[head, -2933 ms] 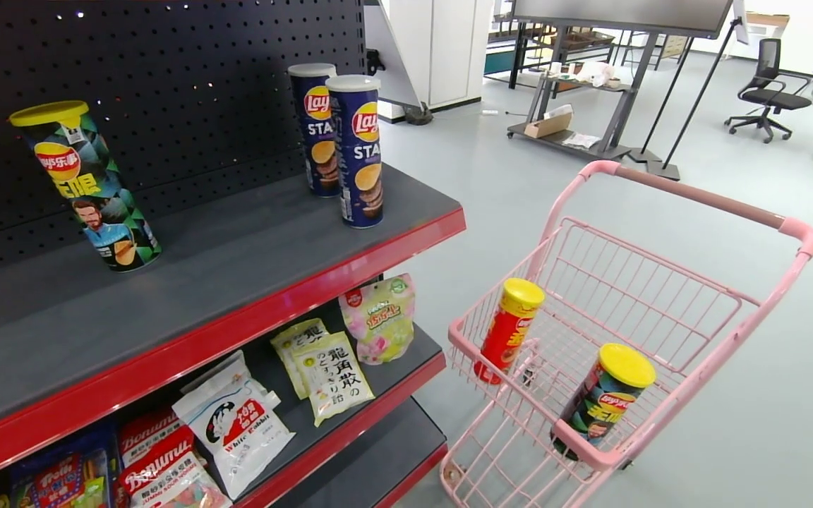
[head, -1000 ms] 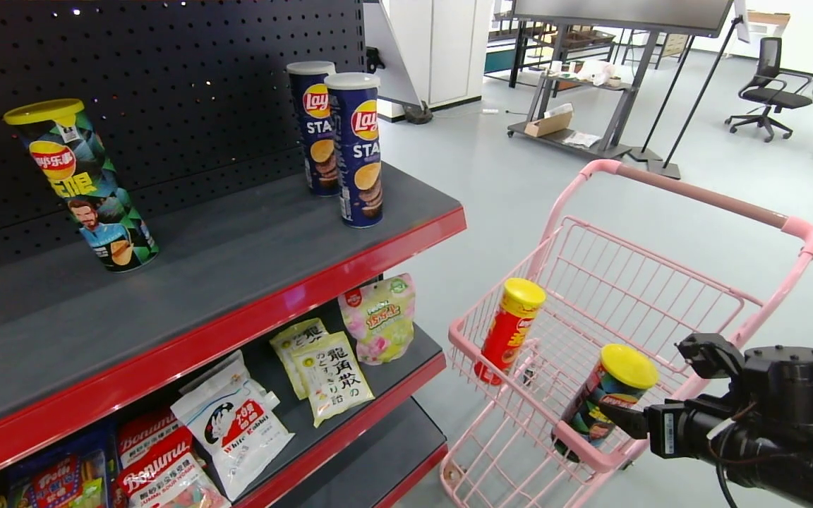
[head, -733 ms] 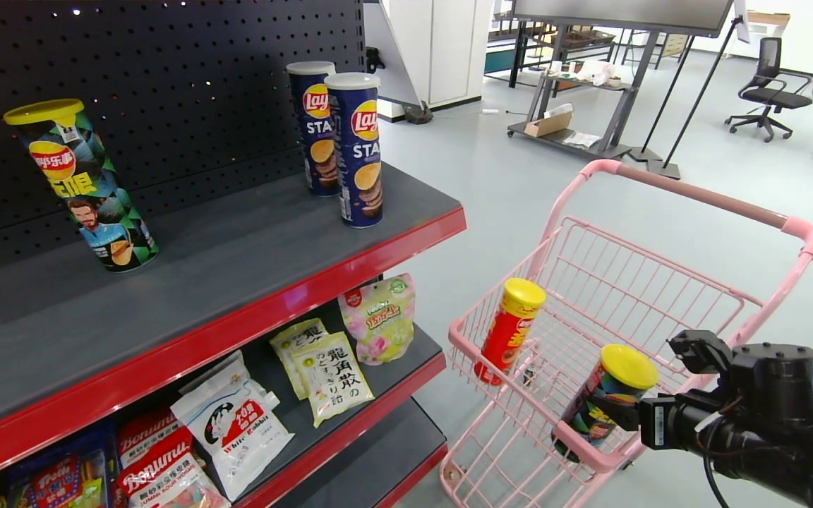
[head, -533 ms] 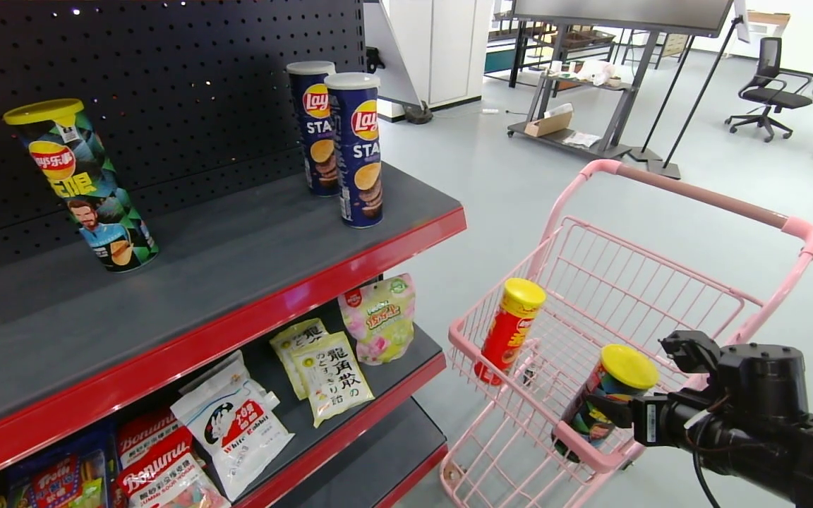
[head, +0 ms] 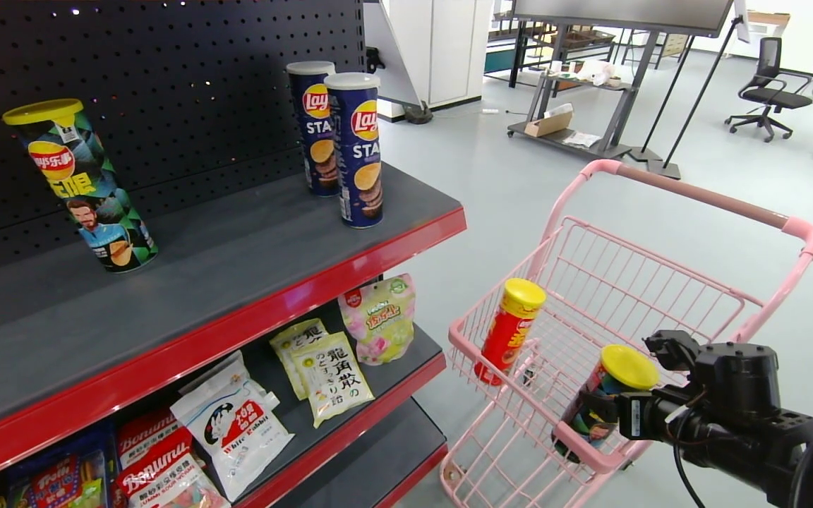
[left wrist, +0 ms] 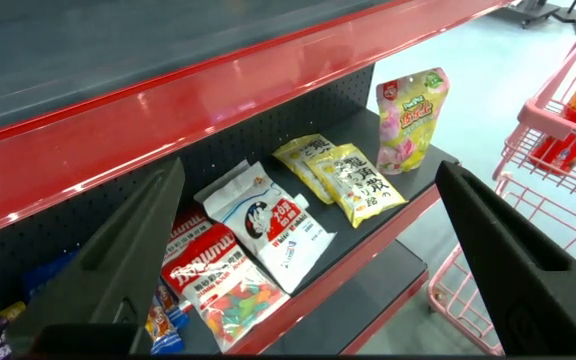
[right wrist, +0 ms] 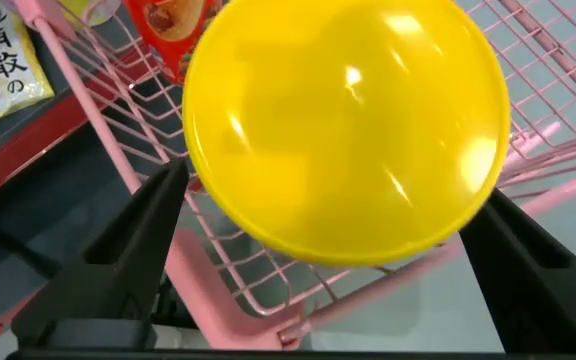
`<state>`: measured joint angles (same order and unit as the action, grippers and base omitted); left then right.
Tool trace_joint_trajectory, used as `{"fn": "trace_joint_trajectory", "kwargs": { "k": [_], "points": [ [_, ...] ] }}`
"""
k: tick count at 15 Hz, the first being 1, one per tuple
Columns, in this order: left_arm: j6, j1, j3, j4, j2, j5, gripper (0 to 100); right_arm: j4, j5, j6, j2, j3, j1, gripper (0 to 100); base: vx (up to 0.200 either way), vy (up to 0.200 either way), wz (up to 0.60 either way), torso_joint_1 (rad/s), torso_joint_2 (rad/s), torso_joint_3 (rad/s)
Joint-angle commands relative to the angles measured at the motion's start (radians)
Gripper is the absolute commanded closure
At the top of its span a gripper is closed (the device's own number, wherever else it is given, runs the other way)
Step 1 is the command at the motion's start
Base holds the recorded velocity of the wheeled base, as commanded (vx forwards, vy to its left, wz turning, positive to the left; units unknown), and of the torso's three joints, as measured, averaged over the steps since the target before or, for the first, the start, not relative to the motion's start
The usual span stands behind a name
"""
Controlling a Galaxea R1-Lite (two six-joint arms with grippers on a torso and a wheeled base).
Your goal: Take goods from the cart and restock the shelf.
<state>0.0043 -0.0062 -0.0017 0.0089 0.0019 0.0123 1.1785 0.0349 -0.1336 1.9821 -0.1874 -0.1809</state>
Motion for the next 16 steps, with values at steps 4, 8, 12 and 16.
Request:
{"fn": "trace_joint_trajectory", "kwargs": {
  "k": [4, 8, 12, 16],
  "points": [
    [0.000, 0.000, 0.000, -0.001, 0.000, 0.000, 0, 0.036, 0.017, 0.000, 0.050, -0.029, 0.000, 0, 0.000, 0.000, 0.00, 0.000, 0.00, 0.000],
    [0.000, 0.000, 0.000, 0.000, 0.000, 0.000, 0, 0.044, 0.025, 0.000, 0.075, -0.047, 0.000, 0, 0.000, 0.000, 0.00, 0.000, 0.00, 0.000],
    [0.000, 0.000, 0.000, -0.001, 0.000, 0.000, 0, 0.044, 0.040, -0.001, 0.103, -0.072, -0.002, 0, 0.000, 0.000, 0.00, 0.000, 0.00, 0.000],
    [0.000, 0.000, 0.000, 0.000, 0.000, 0.000, 0, 0.044, 0.048, 0.000, 0.116, -0.086, -0.002, 100, 0.000, 0.000, 0.00, 0.000, 0.00, 0.000]
  ]
}}
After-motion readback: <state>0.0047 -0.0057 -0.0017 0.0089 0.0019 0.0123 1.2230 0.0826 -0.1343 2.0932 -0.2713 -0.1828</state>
